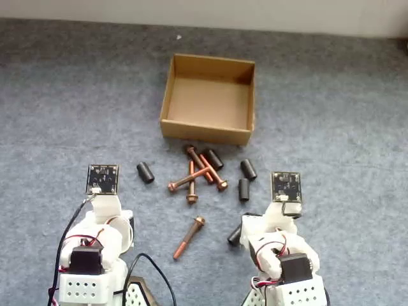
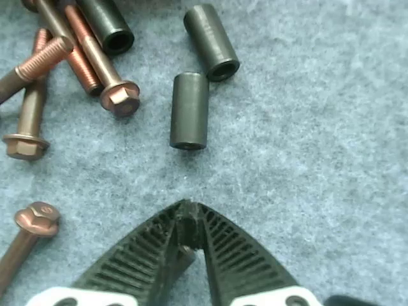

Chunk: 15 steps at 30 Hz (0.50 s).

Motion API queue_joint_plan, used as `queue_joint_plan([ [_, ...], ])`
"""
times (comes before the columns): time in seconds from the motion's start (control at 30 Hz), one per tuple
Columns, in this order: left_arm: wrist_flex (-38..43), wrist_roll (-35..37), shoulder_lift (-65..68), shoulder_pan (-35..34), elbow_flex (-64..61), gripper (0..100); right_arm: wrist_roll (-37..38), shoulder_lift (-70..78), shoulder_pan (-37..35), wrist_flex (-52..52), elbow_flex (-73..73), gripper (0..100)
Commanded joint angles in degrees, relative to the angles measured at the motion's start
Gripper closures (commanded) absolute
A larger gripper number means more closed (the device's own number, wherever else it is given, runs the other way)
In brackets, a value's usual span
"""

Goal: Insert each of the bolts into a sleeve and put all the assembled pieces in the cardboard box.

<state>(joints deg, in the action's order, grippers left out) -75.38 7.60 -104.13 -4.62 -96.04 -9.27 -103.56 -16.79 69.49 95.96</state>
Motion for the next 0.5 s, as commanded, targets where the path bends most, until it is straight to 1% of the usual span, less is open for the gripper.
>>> queue_joint_plan([
  [0.0, -0.3, -0.5, -0.2, -0.1, -1.1, 99, -0.4, 0.2, 0.5, 0.6, 7.6, 99.3],
  [0.1, -0.2, -0.5, -0.3, -0.5, -0.7, 99, -0.1, 0.2, 0.9, 0.4, 7.3, 99.3],
  [0.13, -0.2, -0.5, -0.3, -0.7, -0.2, 99, 1.6, 0.2, 1.8, 0.0, 6.3, 99.3],
  [0.2, -0.2, -0.4, -0.3, -2.0, 0.9, 99, 7.4, 0.2, 4.5, -1.3, 2.8, 99.3],
  [0.33, -0.2, -0.6, -0.3, -4.6, 2.6, 99, 18.0, 0.2, 10.6, -8.8, -2.1, 99.2],
  [0.4, -0.2, -0.6, -0.3, -5.3, 3.0, 99, 21.0, 0.2, 11.2, -11.3, -2.2, 99.1],
  [0.47, -0.2, -0.7, -0.3, -6.3, 2.9, 99, 21.7, 0.4, 11.3, -11.9, -2.7, 97.4],
])
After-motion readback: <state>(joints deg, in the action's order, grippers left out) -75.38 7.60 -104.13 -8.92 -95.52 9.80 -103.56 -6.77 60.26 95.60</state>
